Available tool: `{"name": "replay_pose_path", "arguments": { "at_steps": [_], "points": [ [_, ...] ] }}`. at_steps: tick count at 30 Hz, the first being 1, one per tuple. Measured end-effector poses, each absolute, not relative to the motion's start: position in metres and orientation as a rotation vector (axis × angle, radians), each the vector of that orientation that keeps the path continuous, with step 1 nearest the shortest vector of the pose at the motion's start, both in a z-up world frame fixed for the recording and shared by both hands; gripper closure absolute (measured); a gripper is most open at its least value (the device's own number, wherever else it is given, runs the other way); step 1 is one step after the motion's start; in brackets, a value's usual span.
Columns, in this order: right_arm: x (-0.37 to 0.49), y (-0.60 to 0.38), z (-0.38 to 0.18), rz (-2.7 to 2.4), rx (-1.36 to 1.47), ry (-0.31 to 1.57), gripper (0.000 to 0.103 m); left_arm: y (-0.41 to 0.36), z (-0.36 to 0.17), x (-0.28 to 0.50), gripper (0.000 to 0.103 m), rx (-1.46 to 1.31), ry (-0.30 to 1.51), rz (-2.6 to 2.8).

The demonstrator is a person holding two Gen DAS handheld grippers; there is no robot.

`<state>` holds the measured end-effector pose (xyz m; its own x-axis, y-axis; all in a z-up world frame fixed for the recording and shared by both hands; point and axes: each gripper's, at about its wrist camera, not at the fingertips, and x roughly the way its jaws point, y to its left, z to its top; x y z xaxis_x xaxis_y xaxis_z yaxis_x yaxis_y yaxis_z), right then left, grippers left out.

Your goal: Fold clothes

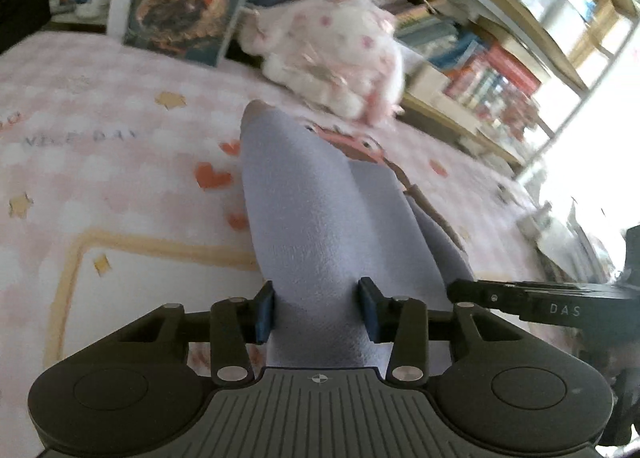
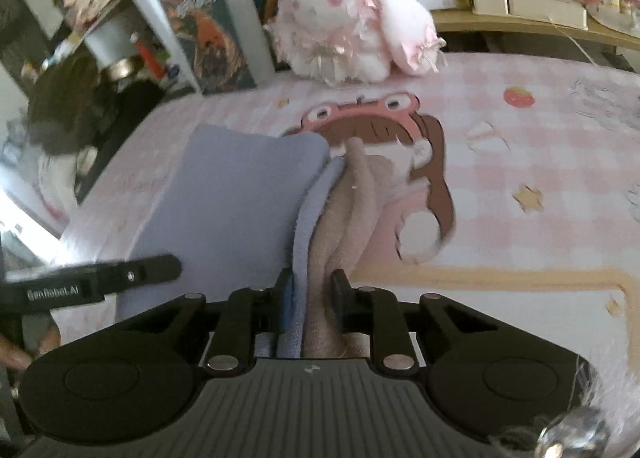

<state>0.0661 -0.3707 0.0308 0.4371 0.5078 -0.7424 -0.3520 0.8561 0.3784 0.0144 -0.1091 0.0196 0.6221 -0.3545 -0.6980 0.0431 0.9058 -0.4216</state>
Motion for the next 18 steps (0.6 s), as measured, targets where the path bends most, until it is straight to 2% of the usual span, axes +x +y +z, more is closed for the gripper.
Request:
{"name": "replay_pose_path", "arguments": {
  "at_steps": [4, 7, 11, 13, 18],
  "points": [
    [0.039, -0.394, 0.034, 0.546, 0.18, 1.025, 0.085, -0.123, 0.02, -0.004, 0.061, -0.397, 0.929, -0.268],
    [0.03, -0.409, 0.03, 0.534, 0.212, 1.056, 0.084, -0.131, 0.019, -0.01, 0.056, -0.391, 0.975, -0.274],
    [0.03, -0.426, 0.02, 0.506, 0.282, 1.105, 0.071, -0.129, 0.009, -0.009, 0.045, -0.453, 1.001, -0.239],
    [0.033, -0.434, 0.013, 0.511, 0.326, 1.13, 0.06, -0.126, 0.004, -0.007, 0.041, -0.504, 1.006, -0.226],
    [0.036, -0.44, -0.004, 0.569, 0.4, 1.202, 0.058, -0.132, -0.008, -0.004, 0.035, -0.585, 1.02, -0.187]
  ]
}}
